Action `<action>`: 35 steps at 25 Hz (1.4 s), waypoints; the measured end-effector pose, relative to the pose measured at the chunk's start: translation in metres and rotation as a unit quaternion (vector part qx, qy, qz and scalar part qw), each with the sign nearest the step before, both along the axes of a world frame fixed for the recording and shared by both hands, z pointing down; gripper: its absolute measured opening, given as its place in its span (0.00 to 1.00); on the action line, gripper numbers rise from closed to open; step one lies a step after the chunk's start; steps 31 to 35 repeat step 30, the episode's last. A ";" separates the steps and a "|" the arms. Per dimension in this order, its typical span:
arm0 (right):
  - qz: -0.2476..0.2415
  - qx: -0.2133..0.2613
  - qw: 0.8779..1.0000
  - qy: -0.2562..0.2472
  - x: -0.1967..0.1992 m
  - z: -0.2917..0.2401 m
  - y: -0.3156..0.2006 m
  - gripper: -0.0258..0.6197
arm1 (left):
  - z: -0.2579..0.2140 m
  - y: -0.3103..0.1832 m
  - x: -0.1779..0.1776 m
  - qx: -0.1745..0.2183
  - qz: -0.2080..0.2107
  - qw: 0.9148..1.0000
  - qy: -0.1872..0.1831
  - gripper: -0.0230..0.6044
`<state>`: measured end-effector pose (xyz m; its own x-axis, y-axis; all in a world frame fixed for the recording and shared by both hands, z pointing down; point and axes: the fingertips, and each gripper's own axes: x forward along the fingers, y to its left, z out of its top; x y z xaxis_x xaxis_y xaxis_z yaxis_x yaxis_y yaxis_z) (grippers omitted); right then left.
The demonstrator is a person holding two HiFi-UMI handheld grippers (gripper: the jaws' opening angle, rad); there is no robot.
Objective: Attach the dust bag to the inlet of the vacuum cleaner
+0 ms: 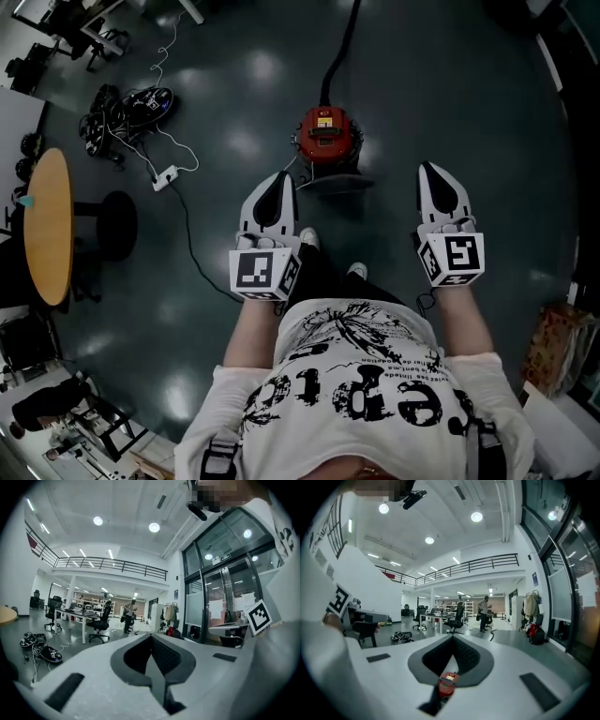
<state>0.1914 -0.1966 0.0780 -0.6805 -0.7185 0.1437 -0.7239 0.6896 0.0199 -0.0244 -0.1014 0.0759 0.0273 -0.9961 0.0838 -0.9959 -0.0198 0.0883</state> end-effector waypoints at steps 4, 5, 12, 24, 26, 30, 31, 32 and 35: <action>-0.014 0.005 1.000 0.010 -0.001 0.006 0.026 0.04 | 0.004 0.019 0.010 -0.002 0.010 1.000 0.018 0.04; -0.017 0.005 1.000 0.009 -0.002 0.006 0.031 0.04 | 0.003 0.023 0.011 0.000 0.010 1.000 0.013 0.04; -0.015 0.003 1.000 0.007 0.009 0.008 0.041 0.04 | -0.013 0.022 0.035 0.024 0.023 0.999 -0.042 0.04; -0.007 0.007 1.000 0.002 0.017 0.009 0.040 0.04 | -0.004 0.017 0.046 0.013 0.038 0.998 -0.043 0.04; -0.009 0.007 1.000 -0.001 0.018 0.008 0.039 0.04 | -0.005 0.015 0.051 0.013 0.042 0.998 -0.047 0.04; -0.010 0.010 1.000 -0.001 0.016 0.007 0.041 0.04 | -0.001 0.013 0.051 0.003 0.035 0.999 -0.042 0.04; -0.010 0.010 1.000 -0.001 0.016 0.007 0.041 0.04 | -0.001 0.013 0.051 0.003 0.035 0.999 -0.042 0.04; -0.010 0.010 1.000 -0.001 0.016 0.007 0.041 0.04 | -0.001 0.013 0.051 0.003 0.035 0.999 -0.042 0.04; -0.010 0.010 1.000 -0.001 0.016 0.007 0.041 0.04 | -0.001 0.013 0.051 0.003 0.035 0.999 -0.042 0.04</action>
